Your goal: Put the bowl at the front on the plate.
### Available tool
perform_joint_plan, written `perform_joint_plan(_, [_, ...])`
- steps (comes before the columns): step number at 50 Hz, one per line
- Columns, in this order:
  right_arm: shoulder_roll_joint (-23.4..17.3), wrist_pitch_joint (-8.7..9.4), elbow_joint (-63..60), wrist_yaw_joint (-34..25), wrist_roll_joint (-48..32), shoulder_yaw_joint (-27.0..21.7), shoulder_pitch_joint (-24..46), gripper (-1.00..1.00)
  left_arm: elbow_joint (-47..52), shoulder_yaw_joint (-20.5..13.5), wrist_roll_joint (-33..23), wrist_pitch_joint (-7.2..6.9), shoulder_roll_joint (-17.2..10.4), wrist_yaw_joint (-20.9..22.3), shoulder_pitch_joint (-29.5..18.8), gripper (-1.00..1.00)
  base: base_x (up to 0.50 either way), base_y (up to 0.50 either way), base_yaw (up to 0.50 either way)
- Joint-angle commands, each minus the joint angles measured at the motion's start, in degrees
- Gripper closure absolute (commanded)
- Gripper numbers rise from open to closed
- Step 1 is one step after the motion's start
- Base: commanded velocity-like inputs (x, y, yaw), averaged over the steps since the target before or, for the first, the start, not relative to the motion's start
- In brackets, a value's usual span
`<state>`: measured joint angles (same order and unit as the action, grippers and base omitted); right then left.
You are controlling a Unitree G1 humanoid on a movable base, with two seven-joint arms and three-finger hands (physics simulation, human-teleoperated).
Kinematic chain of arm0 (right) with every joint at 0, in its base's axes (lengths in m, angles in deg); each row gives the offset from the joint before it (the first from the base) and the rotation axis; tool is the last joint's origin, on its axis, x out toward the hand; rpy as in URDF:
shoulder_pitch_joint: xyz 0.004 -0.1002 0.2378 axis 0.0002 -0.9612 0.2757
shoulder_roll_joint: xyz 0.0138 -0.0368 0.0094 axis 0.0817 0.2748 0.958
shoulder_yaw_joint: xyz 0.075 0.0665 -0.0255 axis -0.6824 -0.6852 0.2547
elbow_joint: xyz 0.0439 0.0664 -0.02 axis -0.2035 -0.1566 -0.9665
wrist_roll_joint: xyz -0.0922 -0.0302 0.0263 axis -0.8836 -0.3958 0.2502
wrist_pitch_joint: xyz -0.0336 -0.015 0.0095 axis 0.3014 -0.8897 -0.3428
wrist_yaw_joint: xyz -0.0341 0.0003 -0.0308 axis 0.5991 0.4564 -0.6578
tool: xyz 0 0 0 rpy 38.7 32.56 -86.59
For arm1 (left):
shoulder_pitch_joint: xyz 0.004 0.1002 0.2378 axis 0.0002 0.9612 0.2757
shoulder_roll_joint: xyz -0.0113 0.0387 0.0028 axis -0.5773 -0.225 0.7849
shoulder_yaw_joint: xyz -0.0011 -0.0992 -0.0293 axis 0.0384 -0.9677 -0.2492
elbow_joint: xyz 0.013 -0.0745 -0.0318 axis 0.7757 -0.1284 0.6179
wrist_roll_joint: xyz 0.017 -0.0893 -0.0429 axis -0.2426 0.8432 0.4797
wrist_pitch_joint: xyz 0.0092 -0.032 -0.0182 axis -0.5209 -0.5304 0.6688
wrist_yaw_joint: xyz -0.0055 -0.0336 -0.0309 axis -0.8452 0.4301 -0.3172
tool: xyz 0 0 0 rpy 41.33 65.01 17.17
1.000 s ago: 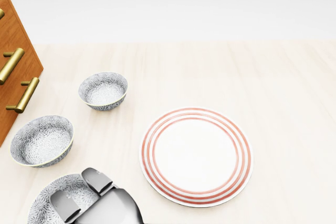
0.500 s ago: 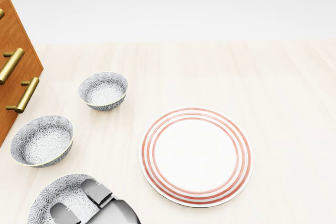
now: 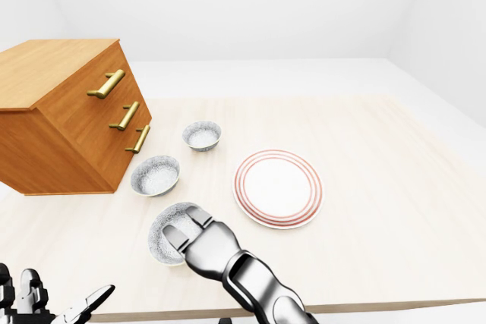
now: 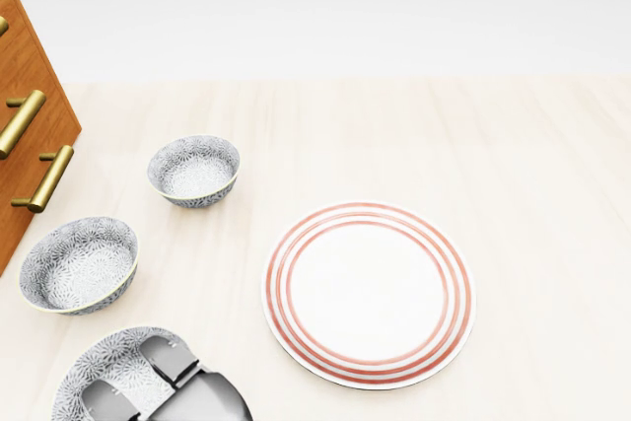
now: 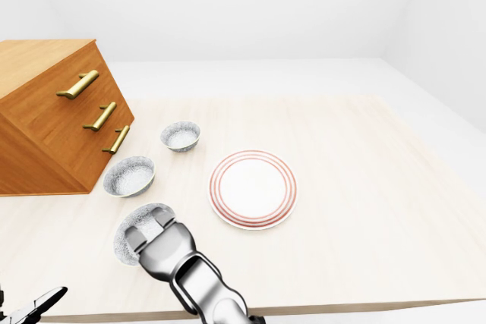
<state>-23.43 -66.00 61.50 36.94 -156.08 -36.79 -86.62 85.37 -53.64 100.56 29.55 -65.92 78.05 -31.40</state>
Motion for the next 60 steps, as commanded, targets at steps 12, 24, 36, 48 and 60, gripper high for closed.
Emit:
perform_joint_plan(12, [2.43,0.00,7.01,1.90,0.48,-0.19,1.42,-1.00,-0.21,0.05,0.04,0.00,-0.15,0.04,0.04,-1.00,0.00,0.00,0.00])
perform_joint_plan(24, [3.34,0.00,14.80,5.54,2.30,-2.28,3.16,-1.00,-0.22,0.03,0.02,0.00,-0.15,0.08,0.07,-1.00,0.00,0.00,0.00])
perform_joint_plan(36, [3.93,0.00,18.84,7.43,2.35,-2.85,3.51,-1.00,0.10,-0.12,0.02,0.00,-0.01,0.22,0.07,-1.00,0.00,0.00,0.00])
perform_joint_plan(48, [6.07,0.00,24.75,9.50,1.83,-3.35,5.28,-1.00,0.40,-0.01,0.18,0.00,-0.06,0.09,0.25,-1.00,0.00,0.00,0.00])
perform_joint_plan(60, [7.94,0.00,29.46,10.59,0.80,-4.04,6.51,-1.00,0.05,-0.08,0.09,0.00,-0.04,0.21,0.07,-1.00,0.00,0.00,0.00])
